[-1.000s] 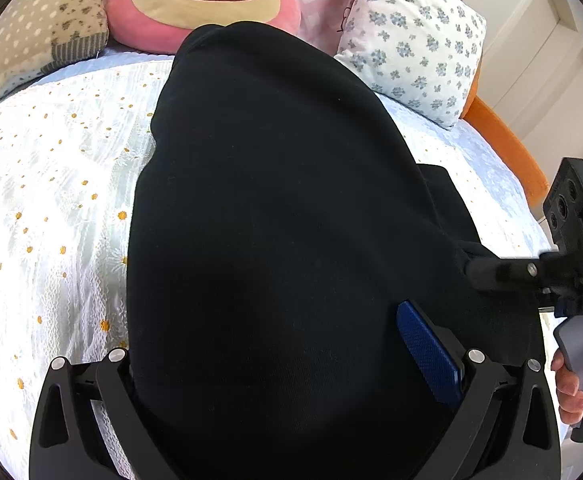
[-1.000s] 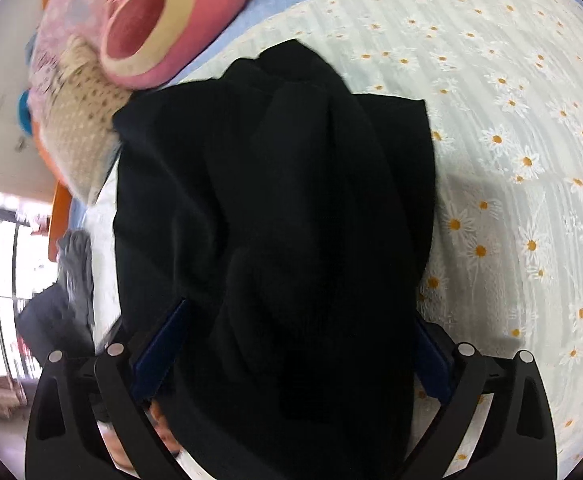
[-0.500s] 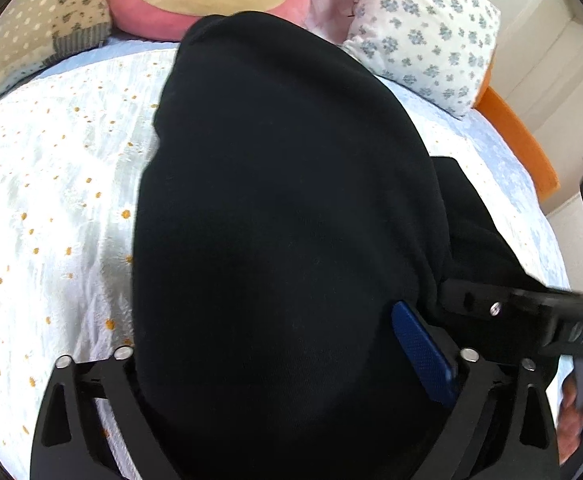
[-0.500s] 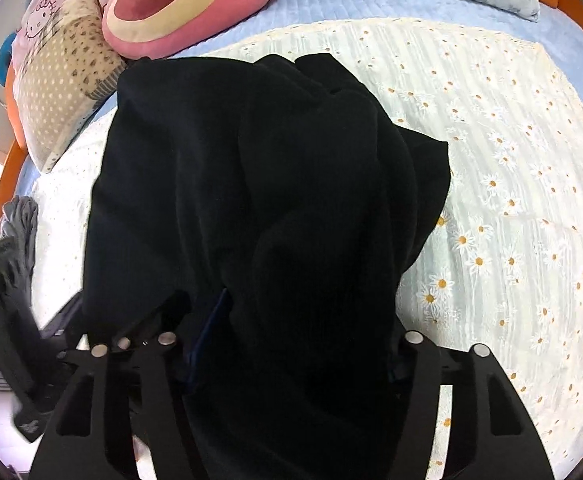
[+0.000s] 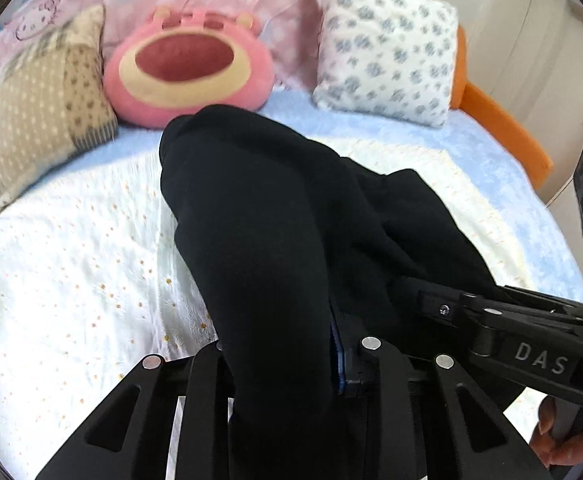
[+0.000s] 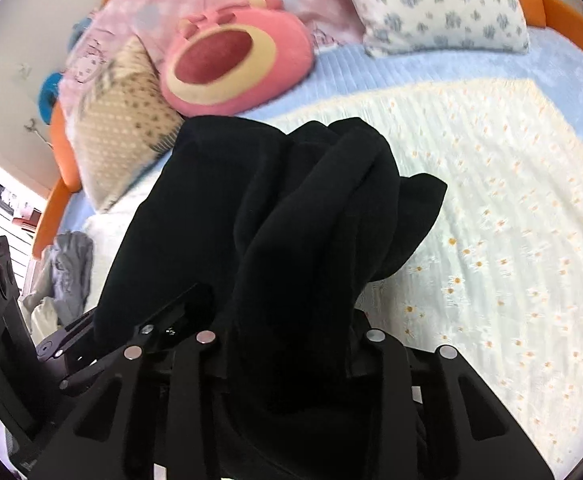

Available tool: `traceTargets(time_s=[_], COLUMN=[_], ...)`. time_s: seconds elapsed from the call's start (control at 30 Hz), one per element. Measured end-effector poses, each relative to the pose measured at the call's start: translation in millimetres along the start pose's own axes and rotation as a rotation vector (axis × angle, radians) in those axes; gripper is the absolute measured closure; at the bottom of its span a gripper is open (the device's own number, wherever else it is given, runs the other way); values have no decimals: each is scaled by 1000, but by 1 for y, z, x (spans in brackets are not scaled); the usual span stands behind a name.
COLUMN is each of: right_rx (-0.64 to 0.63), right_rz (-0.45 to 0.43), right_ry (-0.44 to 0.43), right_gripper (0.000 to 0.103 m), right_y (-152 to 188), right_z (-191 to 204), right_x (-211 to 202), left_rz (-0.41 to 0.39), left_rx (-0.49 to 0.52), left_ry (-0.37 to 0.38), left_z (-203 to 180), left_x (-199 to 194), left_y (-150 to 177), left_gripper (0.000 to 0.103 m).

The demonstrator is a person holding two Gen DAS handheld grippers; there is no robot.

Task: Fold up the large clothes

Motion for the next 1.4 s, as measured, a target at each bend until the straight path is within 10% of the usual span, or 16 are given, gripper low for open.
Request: traceTargets(time_s=[0.37, 0.8, 1.07, 1.4], right_rx=[-12, 203, 320, 346], right_rz=[-181, -312, -281, -228], right_ry=[32, 277, 323, 337], right_gripper=[69, 69, 69, 67], right_y=[21, 145, 216, 274], right_z=[-27, -229, -309, -354], right_x=[-164, -340, -330, -225], left_rz=[-137, -96, -48, 70], left_rx=[149, 361, 506, 503], left_ry=[50, 335, 328, 216], left_z=[-119, -370, -449, -424], left_x=[-110, -120, -72, 43], left_y=[-10, 69, 146, 222], left_gripper=[74, 73, 73, 64])
Point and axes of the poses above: each gripper's, at about its wrist camera, not at the fingertips, and x roughly the way its jaws point, z to its left, y to its underside, the point moved 6 cm from there along x, roughly the way its jaws point
